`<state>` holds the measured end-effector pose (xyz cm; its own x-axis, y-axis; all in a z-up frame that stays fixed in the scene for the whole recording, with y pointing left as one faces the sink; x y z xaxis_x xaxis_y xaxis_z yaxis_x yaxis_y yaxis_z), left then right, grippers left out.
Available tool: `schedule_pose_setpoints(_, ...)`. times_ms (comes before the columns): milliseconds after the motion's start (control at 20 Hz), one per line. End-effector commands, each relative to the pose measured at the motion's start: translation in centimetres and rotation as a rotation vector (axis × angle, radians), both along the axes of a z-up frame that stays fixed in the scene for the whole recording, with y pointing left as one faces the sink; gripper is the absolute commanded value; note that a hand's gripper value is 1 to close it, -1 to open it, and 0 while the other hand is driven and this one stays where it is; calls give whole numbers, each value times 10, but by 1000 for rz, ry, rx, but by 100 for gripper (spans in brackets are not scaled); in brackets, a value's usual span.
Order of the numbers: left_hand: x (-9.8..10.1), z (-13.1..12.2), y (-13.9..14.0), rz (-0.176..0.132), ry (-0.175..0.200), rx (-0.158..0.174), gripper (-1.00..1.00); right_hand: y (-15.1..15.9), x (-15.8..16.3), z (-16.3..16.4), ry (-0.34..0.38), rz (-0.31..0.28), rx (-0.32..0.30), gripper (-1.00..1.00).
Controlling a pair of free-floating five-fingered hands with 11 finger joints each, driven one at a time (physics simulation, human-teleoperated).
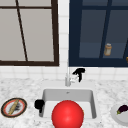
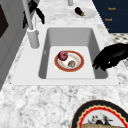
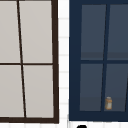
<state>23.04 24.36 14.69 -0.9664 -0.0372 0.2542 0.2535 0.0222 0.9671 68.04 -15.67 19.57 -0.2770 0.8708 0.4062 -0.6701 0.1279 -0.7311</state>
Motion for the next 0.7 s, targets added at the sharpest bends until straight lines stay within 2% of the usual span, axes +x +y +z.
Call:
schedule_pose_setpoints(0,0,0,0,0,0,0,0,-18,-2,10,3,-5,-2,-100)
schedule_pose_setpoints(150,0,0,0,0,0,0,0,-29,-11,8,-6,-24,3,-100)
schedule_pose_setpoints(350,0,0,0,0,0,0,0,-42,-23,1,-37,-19,-13,-100)
schedule_pose_setpoints(650,0,0,0,0,0,0,0,-69,-46,2,-59,-22,-5,-100)
